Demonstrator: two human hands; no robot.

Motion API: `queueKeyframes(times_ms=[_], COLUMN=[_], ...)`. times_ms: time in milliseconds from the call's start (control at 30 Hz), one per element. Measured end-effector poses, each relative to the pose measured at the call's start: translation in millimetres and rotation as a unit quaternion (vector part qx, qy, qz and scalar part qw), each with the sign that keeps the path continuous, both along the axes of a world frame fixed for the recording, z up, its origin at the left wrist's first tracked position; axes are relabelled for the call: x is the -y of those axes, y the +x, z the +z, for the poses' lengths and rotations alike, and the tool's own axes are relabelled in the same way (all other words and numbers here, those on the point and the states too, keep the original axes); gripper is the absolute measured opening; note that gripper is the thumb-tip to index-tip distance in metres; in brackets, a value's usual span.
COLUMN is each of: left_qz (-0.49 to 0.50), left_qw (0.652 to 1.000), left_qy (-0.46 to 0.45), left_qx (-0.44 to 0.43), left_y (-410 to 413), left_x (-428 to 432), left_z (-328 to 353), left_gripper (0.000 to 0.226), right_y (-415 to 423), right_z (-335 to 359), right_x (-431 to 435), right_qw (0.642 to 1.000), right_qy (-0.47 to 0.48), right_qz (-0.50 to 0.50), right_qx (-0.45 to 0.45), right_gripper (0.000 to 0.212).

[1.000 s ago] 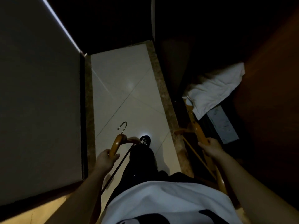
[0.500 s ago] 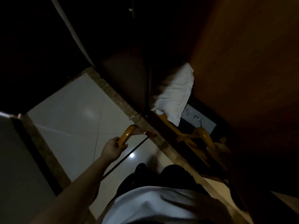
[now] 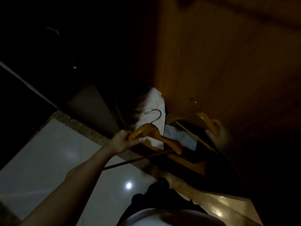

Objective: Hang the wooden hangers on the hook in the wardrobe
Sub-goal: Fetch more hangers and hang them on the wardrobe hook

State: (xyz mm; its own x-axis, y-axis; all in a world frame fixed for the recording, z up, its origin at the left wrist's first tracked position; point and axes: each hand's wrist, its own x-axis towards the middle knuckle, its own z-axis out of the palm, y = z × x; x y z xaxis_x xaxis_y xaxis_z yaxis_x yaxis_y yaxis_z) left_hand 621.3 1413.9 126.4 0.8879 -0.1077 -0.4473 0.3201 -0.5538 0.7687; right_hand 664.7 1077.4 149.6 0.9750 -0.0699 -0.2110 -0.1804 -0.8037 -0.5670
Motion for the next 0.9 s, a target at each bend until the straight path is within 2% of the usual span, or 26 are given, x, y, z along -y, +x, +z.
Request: queueKeyframes(times_ms=[100, 167, 267, 433, 567, 733, 833, 900], left_qz=[-0.034, -0.05, -0.077, -0.102, -0.126, -0.162, -0.163, -0.166], left_qw=[0.999, 0.997, 0.991, 0.977, 0.959, 0.931, 0.913, 0.898], left_qy=[-0.012, -0.006, -0.002, -0.002, -0.009, -0.039, -0.047, -0.056], left_qx=[0.028, 0.066, 0.113, 0.188, 0.253, 0.324, 0.37, 0.403], left_y=[30, 45, 64, 94, 112, 125, 134, 140], left_x=[18, 27, 40, 51, 60, 67, 65, 63], left_z=[24, 39, 61, 105, 156, 221, 257, 279], left_gripper=[0.044, 0.037, 0.029, 0.007, 0.01, 0.008, 0.027, 0.029], right_y=[30, 45, 55, 75, 90, 85, 76, 72], right_z=[15, 33, 57, 111, 155, 205, 236, 258], right_x=[2, 2, 9, 17, 23, 27, 26, 24], right_qw=[0.998, 0.997, 0.997, 0.984, 0.966, 0.944, 0.925, 0.911], right_qy=[0.051, 0.061, 0.028, -0.002, -0.027, -0.042, -0.059, -0.072], right_qz=[-0.02, -0.019, 0.015, 0.057, 0.063, 0.059, 0.069, 0.072], right_qx=[0.005, 0.032, 0.068, 0.171, 0.25, 0.321, 0.368, 0.399], right_gripper=[0.045, 0.051, 0.053, 0.038, 0.034, 0.056, 0.066, 0.07])
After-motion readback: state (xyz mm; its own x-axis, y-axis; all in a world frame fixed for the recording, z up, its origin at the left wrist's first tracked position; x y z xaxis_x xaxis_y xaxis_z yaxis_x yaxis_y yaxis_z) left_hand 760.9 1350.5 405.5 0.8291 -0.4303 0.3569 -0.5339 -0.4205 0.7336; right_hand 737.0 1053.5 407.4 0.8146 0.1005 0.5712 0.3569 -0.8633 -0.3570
